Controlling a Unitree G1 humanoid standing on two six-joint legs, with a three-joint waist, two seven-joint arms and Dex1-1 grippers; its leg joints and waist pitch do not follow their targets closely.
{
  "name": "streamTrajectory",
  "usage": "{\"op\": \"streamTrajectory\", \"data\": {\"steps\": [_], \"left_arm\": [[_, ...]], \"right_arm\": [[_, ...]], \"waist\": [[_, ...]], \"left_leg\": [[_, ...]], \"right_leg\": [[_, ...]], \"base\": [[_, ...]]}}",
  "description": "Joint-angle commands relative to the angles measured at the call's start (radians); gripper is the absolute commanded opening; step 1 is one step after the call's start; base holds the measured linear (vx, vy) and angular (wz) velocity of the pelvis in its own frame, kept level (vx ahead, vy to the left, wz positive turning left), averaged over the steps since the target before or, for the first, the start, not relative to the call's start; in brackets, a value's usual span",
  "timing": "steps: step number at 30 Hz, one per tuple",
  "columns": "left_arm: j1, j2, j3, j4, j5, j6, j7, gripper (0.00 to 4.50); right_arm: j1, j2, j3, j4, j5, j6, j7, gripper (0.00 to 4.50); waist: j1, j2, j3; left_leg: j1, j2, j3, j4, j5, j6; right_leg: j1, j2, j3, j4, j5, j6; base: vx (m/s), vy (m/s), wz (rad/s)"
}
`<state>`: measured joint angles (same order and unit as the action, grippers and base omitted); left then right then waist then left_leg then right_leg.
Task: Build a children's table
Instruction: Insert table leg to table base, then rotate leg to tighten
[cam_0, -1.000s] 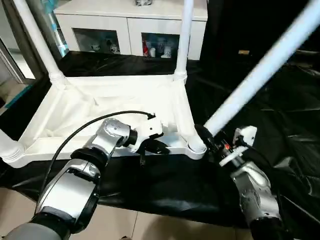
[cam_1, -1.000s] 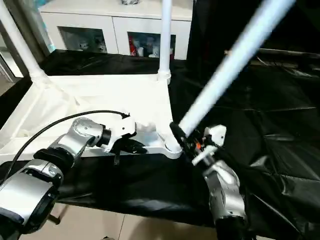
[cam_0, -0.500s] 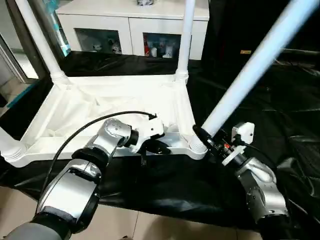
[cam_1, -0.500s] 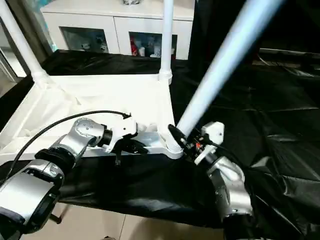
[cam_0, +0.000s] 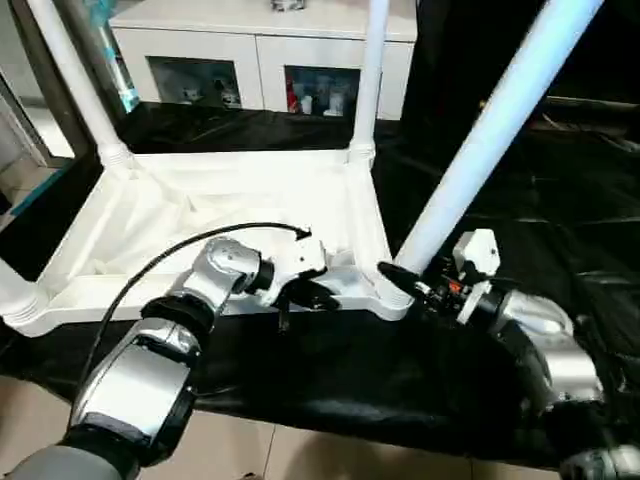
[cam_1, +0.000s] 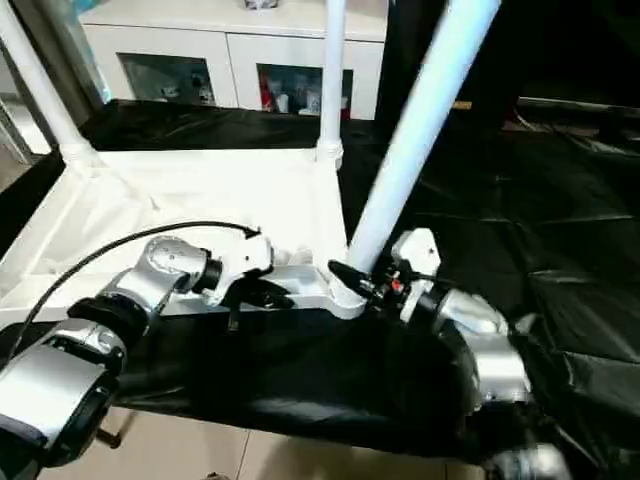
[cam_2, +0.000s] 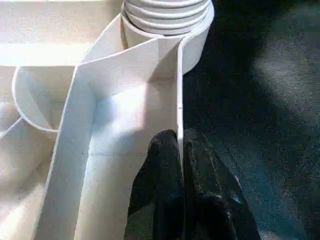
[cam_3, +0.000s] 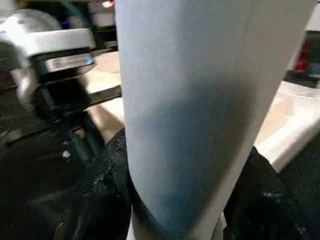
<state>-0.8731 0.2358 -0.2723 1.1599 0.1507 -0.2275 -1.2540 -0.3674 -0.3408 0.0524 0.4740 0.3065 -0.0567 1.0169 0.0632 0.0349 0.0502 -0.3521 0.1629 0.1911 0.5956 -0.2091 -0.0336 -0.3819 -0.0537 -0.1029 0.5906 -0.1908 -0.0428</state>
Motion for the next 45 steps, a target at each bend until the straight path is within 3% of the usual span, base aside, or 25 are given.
{"op": "streamTrajectory", "data": {"steps": [1, 4, 6, 10, 11, 12, 13, 26, 29, 30, 35, 38, 39, 41, 45], "left_arm": [[-0.002, 0.014, 0.001, -0.035, -0.013, -0.022, -0.051, 0.0], [0.012, 0.022, -0.01, -0.05, -0.01, -0.029, -0.077, 0.0], [0.015, 0.029, -0.017, -0.069, -0.008, -0.035, -0.101, 0.0], [0.006, 0.032, -0.022, -0.078, 0.004, -0.037, -0.086, 0.0], [0.005, 0.032, -0.021, -0.08, 0.005, -0.037, -0.081, 0.0], [0.005, 0.032, -0.021, -0.081, 0.006, -0.037, -0.078, 0.0], [0.005, 0.031, -0.018, -0.085, 0.003, -0.034, -0.075, 0.0], [0.034, 0.049, -0.024, -0.117, -0.012, -0.035, -0.113, 0.0], [0.013, 0.031, -0.008, -0.103, -0.008, 0.009, -0.035, 0.0], [-0.002, 0.023, -0.002, -0.091, 0.004, 0.036, 0.027, 0.0], [-0.047, -0.004, 0.023, -0.064, 0.005, 0.132, 0.143, 0.0], [-0.082, -0.034, 0.032, -0.047, 0.013, 0.211, 0.246, 0.0], [-0.085, -0.037, 0.033, -0.045, 0.014, 0.218, 0.256, 0.0], [-0.115, -0.074, 0.038, -0.023, 0.022, 0.294, 0.367, 0.0], [-0.152, -0.136, 0.042, 0.016, 0.034, 0.383, 0.53, 0.0]], "right_arm": [[0.048, -0.013, 0.092, 0.137, -0.103, 0.052, 0.036, 1.88], [0.022, -0.02, 0.103, 0.158, -0.107, 0.059, 0.05, 1.88], [-0.024, -0.025, 0.115, 0.176, -0.113, 0.07, 0.073, 1.88], [-0.054, -0.021, 0.138, 0.202, -0.135, 0.052, 0.104, 1.88], [-0.058, -0.018, 0.144, 0.206, -0.138, 0.05, 0.117, 1.88], [-0.06, -0.016, 0.148, 0.207, -0.138, 0.049, 0.126, 1.88], [-0.059, -0.013, 0.152, 0.204, -0.134, 0.051, 0.134, 1.88], [-0.032, -0.014, 0.143, 0.207, -0.119, 0.029, 0.161, 1.88], [-0.036, 0.005, 0.116, 0.225, -0.125, 0.028, 0.079, 1.88], [-0.047, 0.031, 0.082, 0.25, -0.12, 0.024, -0.005, 1.88], [-0.076, 0.076, 0.042, 0.307, -0.163, 0.027, -0.242, 1.88], [-0.111, 0.116, 0.027, 0.346, -0.192, 0.047, -0.411, 1.88], [-0.115, 0.119, 0.026, 0.349, -0.194, 0.049, -0.424, 1.88], [-0.167, 0.171, 0.003, 0.401, -0.2, 0.08, -0.572, 1.88], [-0.256, 0.239, -0.04, 0.508, -0.187, 0.105, -0.796, 1.88]], "waist": [[0.012, -0.009, -0.055], [0.01, -0.012, -0.059], [0.005, -0.023, -0.06], [0.01, -0.026, -0.059], [0.008, -0.036, -0.057], [0.011, -0.031, -0.056], [0.01, -0.039, -0.056], [0.013, -0.037, -0.056], [0.011, -0.036, -0.053], [0.009, -0.037, -0.052], [-0.005, -0.036, -0.044], [-0.013, -0.036, -0.045], [-0.013, -0.034, -0.047], [-0.016, -0.034, -0.049], [-0.019, -0.035, -0.052]], "left_leg": [[-0.006, 0.081, -0.037, -0.068, -0.142, 0.118], [-0.006, 0.086, -0.039, -0.068, -0.123, 0.122], [-0.004, 0.088, -0.036, -0.067, -0.122, 0.123], [-0.003, 0.089, -0.036, -0.069, -0.127, 0.115], [-0.001, 0.089, -0.034, -0.069, -0.14, 0.11], [0.0, 0.09, -0.035, -0.07, -0.147, 0.103], [0.0, 0.091, -0.034, -0.071, -0.15, 0.102], [0.002, 0.092, -0.034, -0.071, -0.144, 0.092], [0.004, 0.092, -0.034, -0.073, -0.161, 0.083], [0.005, 0.092, -0.034, -0.074, -0.171, 0.078], [0.015, 0.088, -0.044, -0.082, -0.24, 0.028], [0.01, 0.089, -0.049, -0.085, -0.25, 0.02], [0.016, 0.091, -0.047, -0.084, -0.249, 0.016], [0.015, 0.091, -0.044, -0.084, -0.225, 0.021], [0.012, 0.085, -0.04, -0.079, -0.211, 0.026]], "right_leg": [[0.05, -0.125, 0.068, -0.09, -0.284, -0.174], [0.052, -0.125, 0.068, -0.081, -0.226, -0.187], [0.05, -0.125, 0.068, -0.077, -0.202, -0.2], [0.049, -0.127, 0.068, -0.076, -0.22, -0.201], [0.048, -0.127, 0.068, -0.079, -0.239, -0.198], [0.048, -0.13, 0.07, -0.08, -0.261, -0.194], [0.047, -0.13, 0.07, -0.081, -0.269, -0.192], [0.048, -0.129, 0.072, -0.077, -0.24, -0.2], [0.045, -0.131, 0.073, -0.081, -0.262, -0.201], [0.044, -0.131, 0.073, -0.083, -0.282, -0.199], [0.033, -0.133, 0.07, -0.108, -0.489, -0.14], [0.039, -0.135, 0.068, -0.109, -0.486, -0.133], [0.033, -0.136, 0.071, -0.109, -0.459, -0.142], [0.034, -0.132, 0.073, -0.098, -0.352, -0.183], [0.038, -0.135, 0.072, -0.1, -0.346, -0.19]], "base": [[0.0, 0.0, 0.0], [0.0, 0.0, 0.0], [0.0, 0.0, 0.0], [0.0, 0.0, 0.0], [0.0, 0.0, 0.0], [0.0, 0.0, 0.0], [0.0, 0.0, 0.0], [0.0, 0.0, 0.0], [0.0, 0.0, 0.0], [0.0, 0.0, 0.0], [0.0, 0.0, 0.0], [0.0, 0.0, 0.0], [0.0, 0.0, 0.0], [0.0, 0.0, 0.0], [0.0, 0.0, 0.0]]}}
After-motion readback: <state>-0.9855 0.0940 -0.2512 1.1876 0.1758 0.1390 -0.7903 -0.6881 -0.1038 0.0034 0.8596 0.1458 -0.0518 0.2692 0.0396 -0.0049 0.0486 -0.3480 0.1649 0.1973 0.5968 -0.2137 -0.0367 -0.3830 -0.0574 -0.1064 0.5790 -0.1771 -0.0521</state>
